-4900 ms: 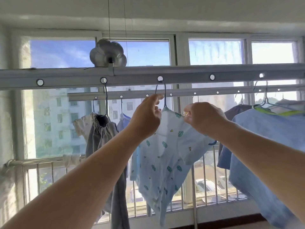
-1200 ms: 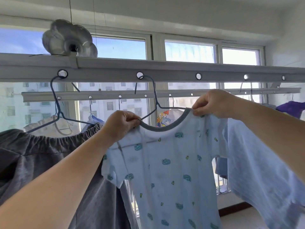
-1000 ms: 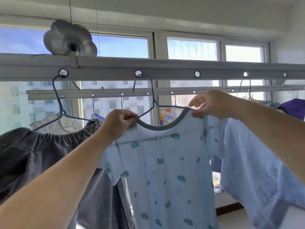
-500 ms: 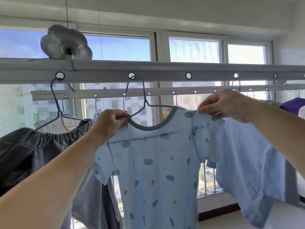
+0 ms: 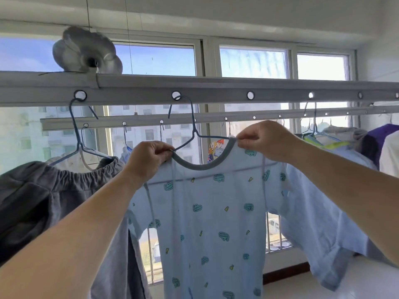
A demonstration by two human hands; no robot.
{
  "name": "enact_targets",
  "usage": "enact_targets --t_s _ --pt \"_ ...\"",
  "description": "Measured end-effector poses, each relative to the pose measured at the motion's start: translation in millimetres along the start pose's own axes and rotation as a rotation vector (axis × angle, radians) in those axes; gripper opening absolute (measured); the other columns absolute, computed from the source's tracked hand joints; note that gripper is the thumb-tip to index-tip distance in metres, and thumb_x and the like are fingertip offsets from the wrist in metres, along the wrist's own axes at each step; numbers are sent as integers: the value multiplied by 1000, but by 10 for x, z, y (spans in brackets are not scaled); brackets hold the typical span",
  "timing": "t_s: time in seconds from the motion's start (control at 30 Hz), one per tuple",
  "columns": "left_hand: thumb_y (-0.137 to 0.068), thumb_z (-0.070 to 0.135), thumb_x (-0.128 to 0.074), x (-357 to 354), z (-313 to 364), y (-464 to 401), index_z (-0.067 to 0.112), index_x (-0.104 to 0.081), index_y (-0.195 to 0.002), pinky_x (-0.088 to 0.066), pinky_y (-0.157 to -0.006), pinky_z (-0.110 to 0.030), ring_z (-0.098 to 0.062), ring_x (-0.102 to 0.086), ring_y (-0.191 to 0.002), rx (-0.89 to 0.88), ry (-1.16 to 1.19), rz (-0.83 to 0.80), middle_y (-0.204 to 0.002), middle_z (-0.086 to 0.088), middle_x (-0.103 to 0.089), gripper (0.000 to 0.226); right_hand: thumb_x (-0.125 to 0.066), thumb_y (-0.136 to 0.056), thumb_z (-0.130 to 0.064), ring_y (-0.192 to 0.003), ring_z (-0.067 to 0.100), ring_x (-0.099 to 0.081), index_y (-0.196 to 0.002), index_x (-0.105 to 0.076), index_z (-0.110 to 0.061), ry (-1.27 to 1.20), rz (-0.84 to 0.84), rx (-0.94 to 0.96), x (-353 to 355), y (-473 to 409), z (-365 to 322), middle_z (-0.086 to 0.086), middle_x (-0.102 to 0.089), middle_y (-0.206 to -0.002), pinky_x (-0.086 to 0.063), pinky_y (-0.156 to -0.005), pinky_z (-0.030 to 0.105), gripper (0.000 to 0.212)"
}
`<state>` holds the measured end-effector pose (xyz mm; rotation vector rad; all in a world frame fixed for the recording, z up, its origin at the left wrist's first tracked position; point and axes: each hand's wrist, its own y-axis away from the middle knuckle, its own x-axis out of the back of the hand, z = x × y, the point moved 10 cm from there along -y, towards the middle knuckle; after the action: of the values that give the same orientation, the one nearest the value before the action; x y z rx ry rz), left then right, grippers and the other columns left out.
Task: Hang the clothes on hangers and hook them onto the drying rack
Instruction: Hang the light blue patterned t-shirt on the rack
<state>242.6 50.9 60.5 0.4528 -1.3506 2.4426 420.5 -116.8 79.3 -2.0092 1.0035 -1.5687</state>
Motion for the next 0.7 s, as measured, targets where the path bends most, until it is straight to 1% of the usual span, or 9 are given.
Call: enact_targets --t_s 0.07,0.13,0.2,0.33,0.4,0.47,0.57,0.63,0.7 --pt "-82 3 -63 11 6 17 6 -68 -102 -42 -65 3 -8 -59 -76 -7 1 -4 -87 -5 -67 21 -63 -85 -28 -90 23 -63 -93 -72 -21 55 31 -12 -31 -18 48 2 -71 -88 -49 -87 39 14" --pt "-80 7 -67 43 -36 36 7 -68 -101 -42 -70 -3 -13 -61 -81 -4 -38 -15 -90 -6 -69 21 -63 -85 -29 -89 22 -62 -92 -72 -21 65 40 -18 -52 -10 92 1 -70 -86 -49 -85 39 14" --pt "-78 12 -69 72 -119 59 9 -71 -92 -43 -73 -10 -10 -62 -75 20 -87 -29 -84 -2 -70 15 -63 -85 -28 -88 21 -63 -93 -72 -20 48 53 -18 -34 7 131 0 -70 -86 -49 -86 38 14" --pt "-78 15 -70 106 -195 83 9 -73 -86 -40 -59 2 5 -57 -59 25 -133 -19 -71 9 -65 11 -64 -86 -25 -84 19 -61 -95 -72 -15 27 71 -10 35 18 174 -2 -66 -79 -47 -81 31 16" --pt "-80 15 -68 101 -168 85 9 -73 -89 -39 -59 3 6 -56 -62 2 -174 2 -74 6 -66 13 -64 -86 -23 -81 18 -59 -95 -72 -13 22 74 -11 38 16 187 -2 -64 -78 -42 -77 27 16" --pt "-84 19 -64 77 -176 93 11 -72 -94 -41 -61 -3 -2 -59 -66 3 -234 6 -80 3 -68 15 -63 -86 -22 -77 15 -56 -95 -71 -12 7 74 -11 34 21 199 -4 -63 -76 -38 -73 24 15" --pt "-89 27 -56 -77 -259 120 15 -65 -106 -50 -81 -32 -20 -64 -84 50 -412 -99 -96 -2 -70 23 -64 -85 -19 -64 12 -52 -94 -70 -15 -28 29 -41 -3 54 267 -5 -62 -72 -40 -59 25 11" --pt "-88 22 -55 -143 -221 139 16 -55 -121 -45 -94 -45 -25 -60 -101 54 -546 -102 -114 -6 -63 33 -65 -83 -16 -60 11 -49 -96 -69 -14 -41 -15 -73 -33 85 335 -2 -63 -76 -41 -53 23 13" --pt "-86 14 -54 -183 -45 153 16 -42 -132 -38 -100 -47 -26 -52 -111 -8 -579 -14 -123 -9 -52 47 -69 -82 -19 -65 12 -52 -101 -68 -12 -50 -31 -79 -13 111 381 1 -67 -84 -41 -55 18 21"
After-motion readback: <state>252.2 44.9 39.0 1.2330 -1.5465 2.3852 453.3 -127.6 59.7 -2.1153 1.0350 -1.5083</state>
